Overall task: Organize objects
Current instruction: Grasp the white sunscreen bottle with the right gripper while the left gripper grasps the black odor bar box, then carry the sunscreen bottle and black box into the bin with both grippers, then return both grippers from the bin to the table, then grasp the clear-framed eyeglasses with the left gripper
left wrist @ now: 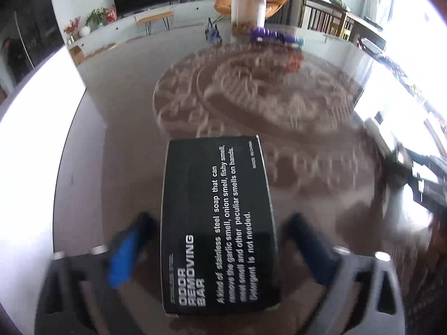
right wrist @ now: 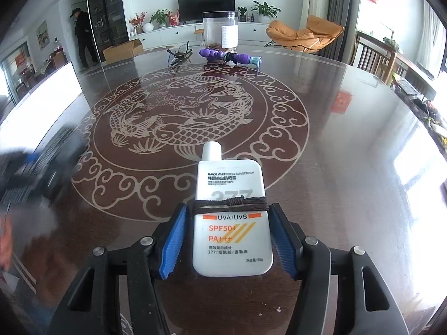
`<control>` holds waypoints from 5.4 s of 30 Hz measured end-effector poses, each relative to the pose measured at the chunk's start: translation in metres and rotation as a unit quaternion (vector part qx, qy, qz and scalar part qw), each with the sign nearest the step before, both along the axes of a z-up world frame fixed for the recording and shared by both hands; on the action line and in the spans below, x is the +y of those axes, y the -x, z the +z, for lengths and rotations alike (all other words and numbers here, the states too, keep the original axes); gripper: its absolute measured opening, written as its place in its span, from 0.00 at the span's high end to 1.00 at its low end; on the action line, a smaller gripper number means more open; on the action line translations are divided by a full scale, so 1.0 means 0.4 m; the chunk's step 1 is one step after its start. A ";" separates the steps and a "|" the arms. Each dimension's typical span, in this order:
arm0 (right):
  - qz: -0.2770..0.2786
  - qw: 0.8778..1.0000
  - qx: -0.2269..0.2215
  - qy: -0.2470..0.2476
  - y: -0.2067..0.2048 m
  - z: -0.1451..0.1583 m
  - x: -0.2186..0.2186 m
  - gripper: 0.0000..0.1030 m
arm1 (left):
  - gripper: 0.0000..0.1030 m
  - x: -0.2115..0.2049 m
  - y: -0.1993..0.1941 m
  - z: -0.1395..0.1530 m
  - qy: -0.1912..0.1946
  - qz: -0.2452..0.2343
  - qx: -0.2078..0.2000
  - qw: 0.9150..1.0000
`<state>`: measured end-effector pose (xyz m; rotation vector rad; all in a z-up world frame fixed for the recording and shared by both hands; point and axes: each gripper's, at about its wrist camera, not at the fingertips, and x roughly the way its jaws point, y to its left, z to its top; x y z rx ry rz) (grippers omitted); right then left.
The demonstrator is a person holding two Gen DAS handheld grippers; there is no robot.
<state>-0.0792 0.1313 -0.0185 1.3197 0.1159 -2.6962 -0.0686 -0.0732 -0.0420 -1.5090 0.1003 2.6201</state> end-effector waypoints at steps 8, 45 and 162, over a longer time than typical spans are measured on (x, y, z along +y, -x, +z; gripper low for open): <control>0.054 0.998 -0.028 -0.007 0.008 -0.017 -0.045 0.01 | 0.00 -0.026 -0.013 0.006 -0.002 -0.015 0.010 1.000; 0.231 0.954 -0.018 0.192 -0.127 0.385 -0.508 0.48 | 0.44 -0.541 -0.413 0.409 -0.134 0.142 0.198 0.961; -0.021 0.999 -0.032 -0.009 0.167 -0.035 0.034 0.00 | 0.00 -0.099 0.060 0.014 0.002 0.012 0.022 1.000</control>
